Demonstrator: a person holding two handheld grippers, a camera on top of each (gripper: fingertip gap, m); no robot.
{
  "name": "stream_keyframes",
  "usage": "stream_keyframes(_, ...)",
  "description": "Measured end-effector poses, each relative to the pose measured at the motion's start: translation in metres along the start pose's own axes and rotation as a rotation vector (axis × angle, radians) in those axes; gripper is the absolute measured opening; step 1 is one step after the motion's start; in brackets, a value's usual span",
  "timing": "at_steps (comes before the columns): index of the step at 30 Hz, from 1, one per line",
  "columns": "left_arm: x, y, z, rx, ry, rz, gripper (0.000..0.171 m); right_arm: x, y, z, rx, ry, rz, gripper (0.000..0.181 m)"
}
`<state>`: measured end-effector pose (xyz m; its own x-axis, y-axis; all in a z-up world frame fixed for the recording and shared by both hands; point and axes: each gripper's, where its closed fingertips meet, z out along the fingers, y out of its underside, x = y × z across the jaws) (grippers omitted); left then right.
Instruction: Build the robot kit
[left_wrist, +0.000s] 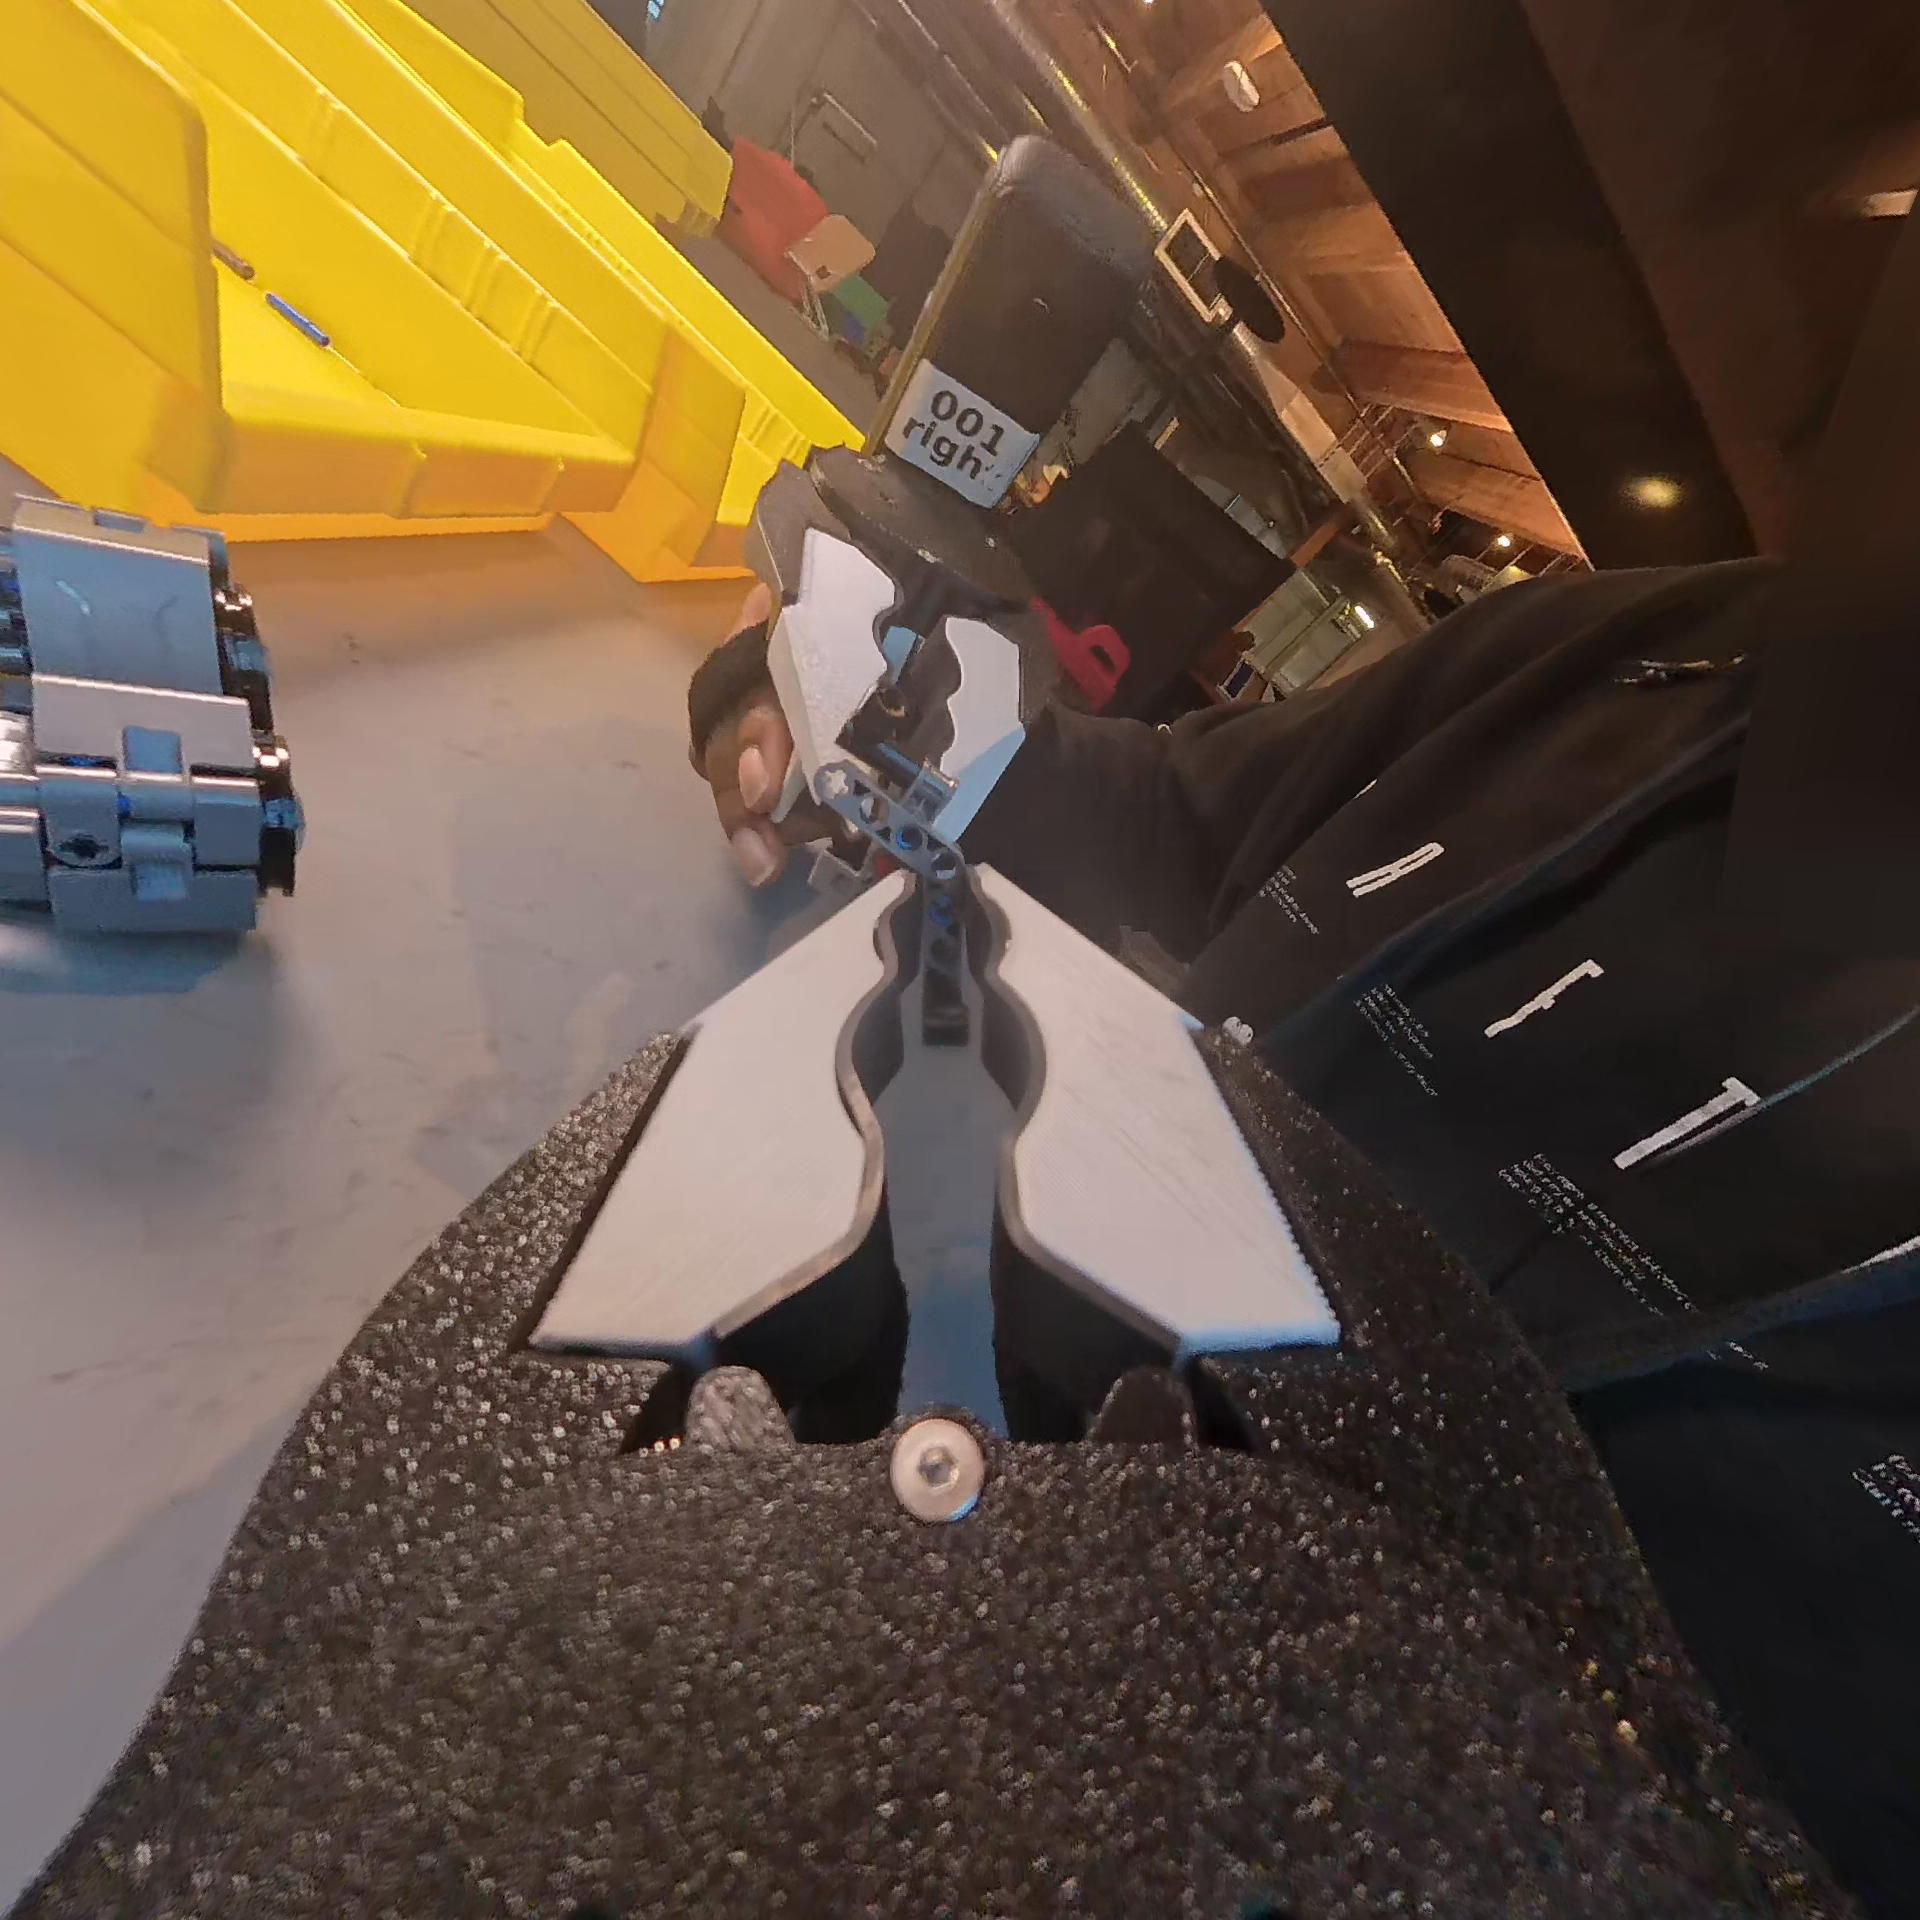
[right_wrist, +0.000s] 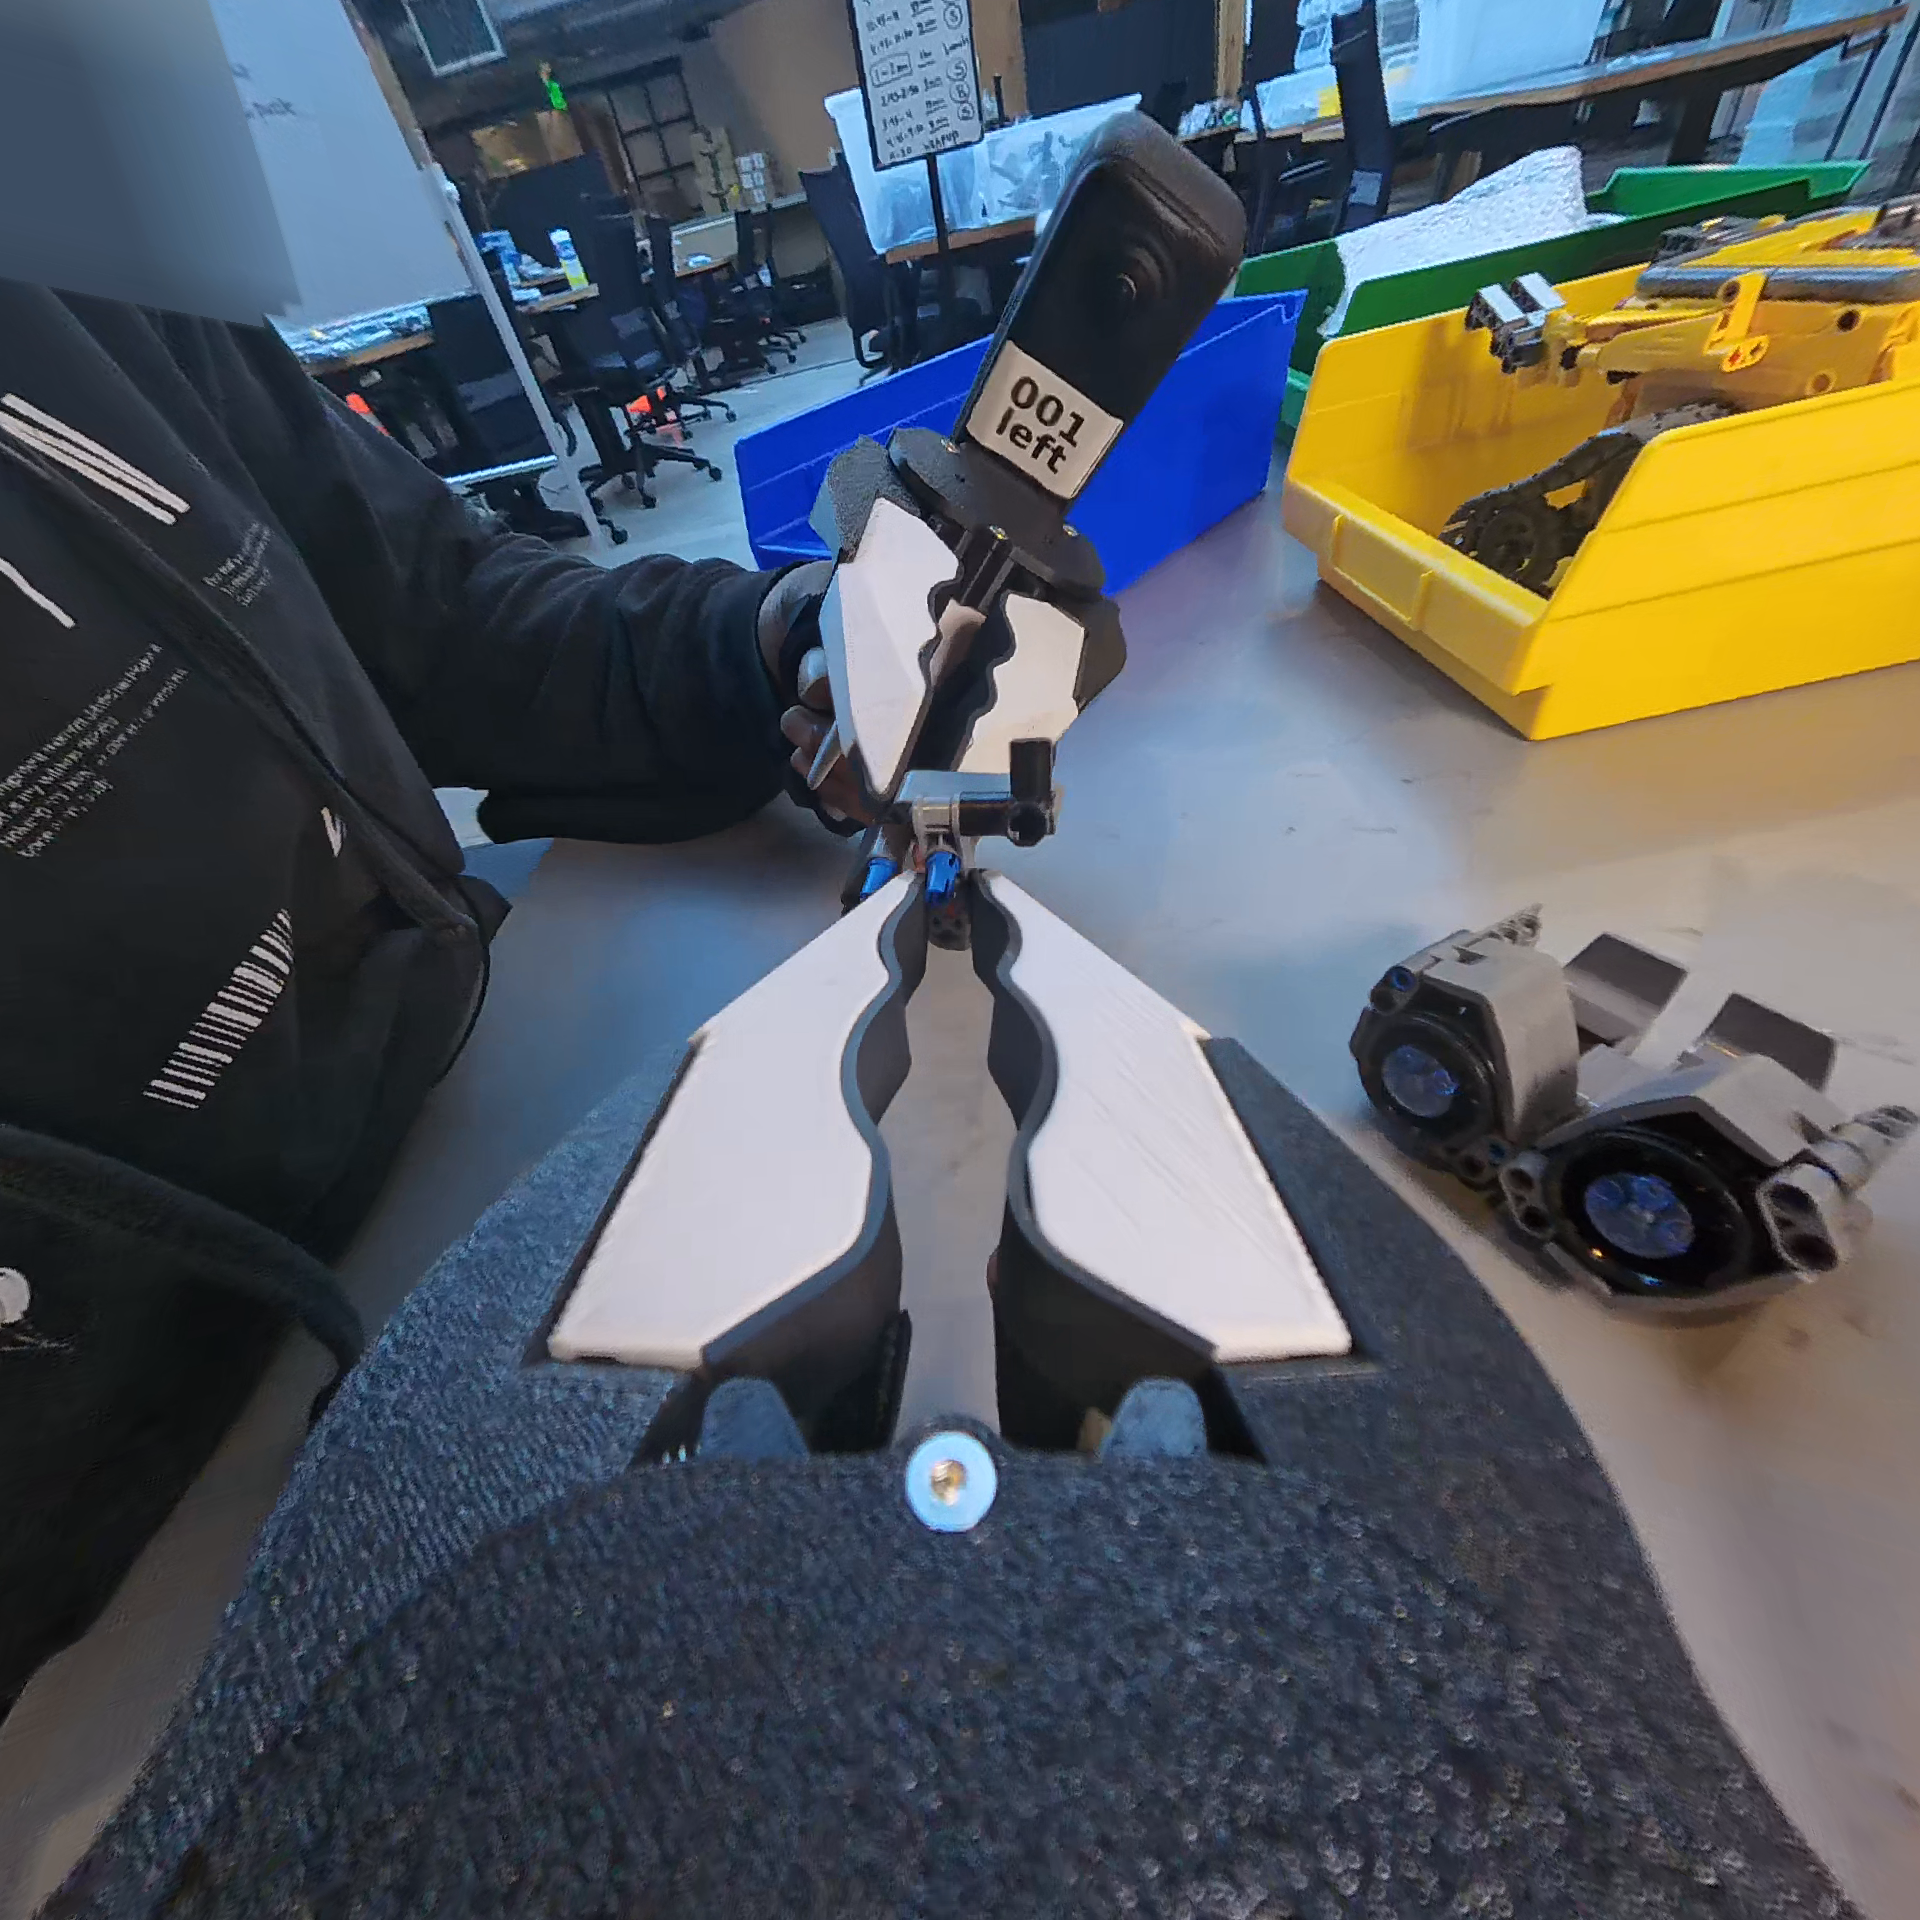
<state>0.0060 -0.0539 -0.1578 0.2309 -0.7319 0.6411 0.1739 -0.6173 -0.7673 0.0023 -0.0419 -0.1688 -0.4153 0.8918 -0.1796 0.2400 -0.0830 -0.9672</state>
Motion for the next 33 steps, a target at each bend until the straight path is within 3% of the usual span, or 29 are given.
stream_keyframes(16, -0.003, 0.042, 0.009, -0.287, -0.075, 0.156, 0.007, -0.022, 0.034, -0.003, -0.208, -0.249, 0.304, 0.006)
stream_keyframes(21, -0.005, 0.020, 0.007, -0.123, -0.032, 0.035, 0.008, -0.009, 0.018, -0.007, -0.136, -0.186, 0.285, 0.006)
stream_keyframes(24, -0.004, 0.013, 0.008, -0.080, -0.046, 0.079, 0.022, 0.003, 0.003, -0.010, -0.046, -0.120, 0.290, 0.006)
stream_keyframes(26, -0.007, 0.010, 0.012, -0.060, -0.086, 0.121, 0.023, 0.006, 0.000, -0.009, -0.025, -0.092, 0.280, 0.006)
stream_keyframes(28, -0.011, 0.011, 0.014, -0.072, -0.115, 0.137, 0.008, 0.005, -0.003, -0.006, -0.016, -0.088, 0.281, 0.006)
stream_keyframes(33, -0.008, 0.022, 0.011, -0.170, -0.113, 0.200, 0.007, -0.002, 0.005, -0.004, -0.065, -0.128, 0.301, 0.006)
